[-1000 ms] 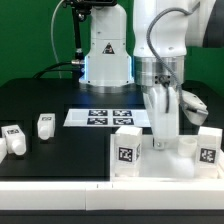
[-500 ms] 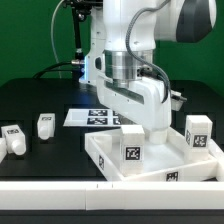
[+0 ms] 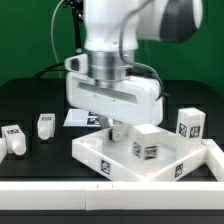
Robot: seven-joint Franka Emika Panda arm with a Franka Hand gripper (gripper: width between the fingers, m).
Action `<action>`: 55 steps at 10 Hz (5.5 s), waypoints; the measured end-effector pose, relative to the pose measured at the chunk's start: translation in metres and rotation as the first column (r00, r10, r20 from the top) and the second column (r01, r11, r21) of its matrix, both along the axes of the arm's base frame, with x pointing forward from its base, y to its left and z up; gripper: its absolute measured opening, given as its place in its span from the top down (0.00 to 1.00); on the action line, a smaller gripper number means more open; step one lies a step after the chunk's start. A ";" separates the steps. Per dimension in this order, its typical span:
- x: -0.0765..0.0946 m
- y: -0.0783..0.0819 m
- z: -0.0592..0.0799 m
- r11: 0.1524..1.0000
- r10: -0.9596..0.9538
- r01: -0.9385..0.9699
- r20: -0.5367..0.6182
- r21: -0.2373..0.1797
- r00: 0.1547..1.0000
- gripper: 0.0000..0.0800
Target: Assemble square table
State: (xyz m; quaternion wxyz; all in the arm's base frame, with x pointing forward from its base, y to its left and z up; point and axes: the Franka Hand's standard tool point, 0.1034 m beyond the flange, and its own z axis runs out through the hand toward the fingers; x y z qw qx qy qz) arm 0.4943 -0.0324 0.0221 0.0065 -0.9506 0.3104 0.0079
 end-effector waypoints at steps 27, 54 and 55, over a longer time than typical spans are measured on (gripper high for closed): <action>0.129 0.058 0.018 -0.560 0.828 -0.822 -0.081 -0.103 -0.554 0.93; 0.149 0.012 0.093 -0.385 0.921 -0.919 -0.108 -0.090 -0.375 0.19; 0.142 -0.007 0.101 -0.359 0.930 -0.930 -0.111 -0.081 -0.349 0.19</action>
Offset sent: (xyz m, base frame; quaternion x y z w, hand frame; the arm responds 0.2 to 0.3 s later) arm 0.0000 0.0000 0.0000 0.0000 0.0000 -0.1938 0.9810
